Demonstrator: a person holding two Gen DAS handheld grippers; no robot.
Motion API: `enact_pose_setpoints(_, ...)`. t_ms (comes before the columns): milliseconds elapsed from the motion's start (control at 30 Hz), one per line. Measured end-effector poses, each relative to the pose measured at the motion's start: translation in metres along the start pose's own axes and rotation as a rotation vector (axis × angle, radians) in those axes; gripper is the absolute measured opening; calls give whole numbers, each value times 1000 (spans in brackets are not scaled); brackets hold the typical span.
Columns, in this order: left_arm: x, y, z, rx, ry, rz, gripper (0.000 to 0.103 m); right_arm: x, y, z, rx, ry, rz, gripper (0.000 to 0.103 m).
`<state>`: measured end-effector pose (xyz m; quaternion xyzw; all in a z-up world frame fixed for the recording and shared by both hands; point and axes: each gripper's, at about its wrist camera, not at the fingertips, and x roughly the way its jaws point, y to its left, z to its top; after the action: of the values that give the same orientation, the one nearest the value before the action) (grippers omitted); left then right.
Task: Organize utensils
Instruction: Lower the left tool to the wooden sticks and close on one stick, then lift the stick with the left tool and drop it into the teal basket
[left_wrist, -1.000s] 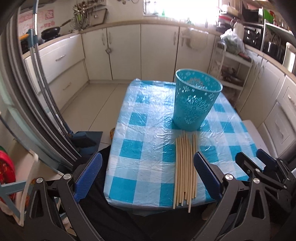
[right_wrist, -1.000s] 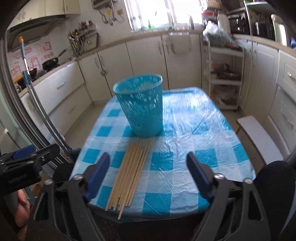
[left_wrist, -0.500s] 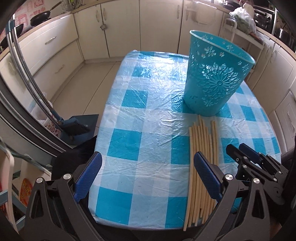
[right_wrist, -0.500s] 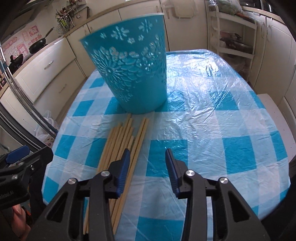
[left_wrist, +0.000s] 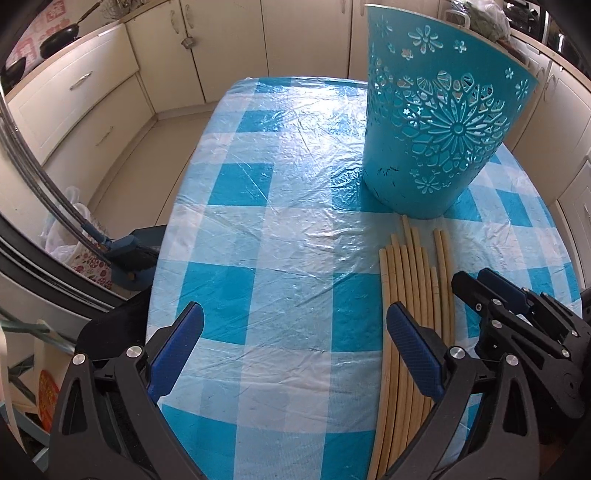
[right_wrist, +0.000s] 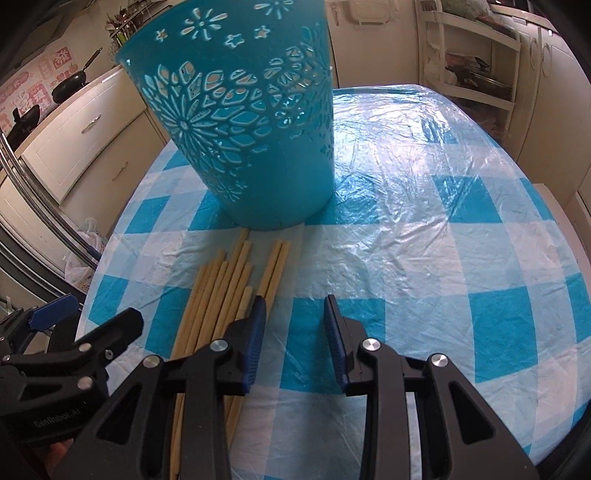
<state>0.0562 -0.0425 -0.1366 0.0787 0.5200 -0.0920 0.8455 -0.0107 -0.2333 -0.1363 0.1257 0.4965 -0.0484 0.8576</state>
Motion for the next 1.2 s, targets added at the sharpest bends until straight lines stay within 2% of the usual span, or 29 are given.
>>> enact_pose_setpoints(167,6,-1,1,-1,11,-1,95,4,8,0,-78,-14,-33,29)
enact_pose_setpoints(300,14,-4,3,3,21,-11,95,6,8,4,-178,-4,-74,12)
enact_pose_setpoints(367,18,-7,6,10,24,-21,95,7,2,8,-202,10,-70,9)
enact_pose_setpoints(533,29,-15,10,32,27,-15,95,8,-8,13,-237,36,-20,9)
enact_pose_setpoints(700,34,-14,11,25,22,-22,95,10,-16,18,-198,37,27,9)
enact_pose_setpoints(833,35,-11,13,26,28,-14,87,14,-19,22,-184,34,40,9)
enact_pose_setpoints(933,35,-9,14,22,27,-24,86,16,-17,20,-177,29,47,9)
enact_pose_setpoints(1067,35,-18,13,52,16,-26,73,14,-7,9,-186,26,42,10)
enact_pose_setpoints(1133,32,-22,14,67,17,-60,53,14,-6,8,-190,25,44,10)
enact_pose_setpoints(1167,31,-25,15,79,15,-65,48,14,-7,8,-186,24,48,10)
enact_pose_setpoints(1200,31,-27,16,90,14,-76,33,14,-8,8,-180,22,54,10)
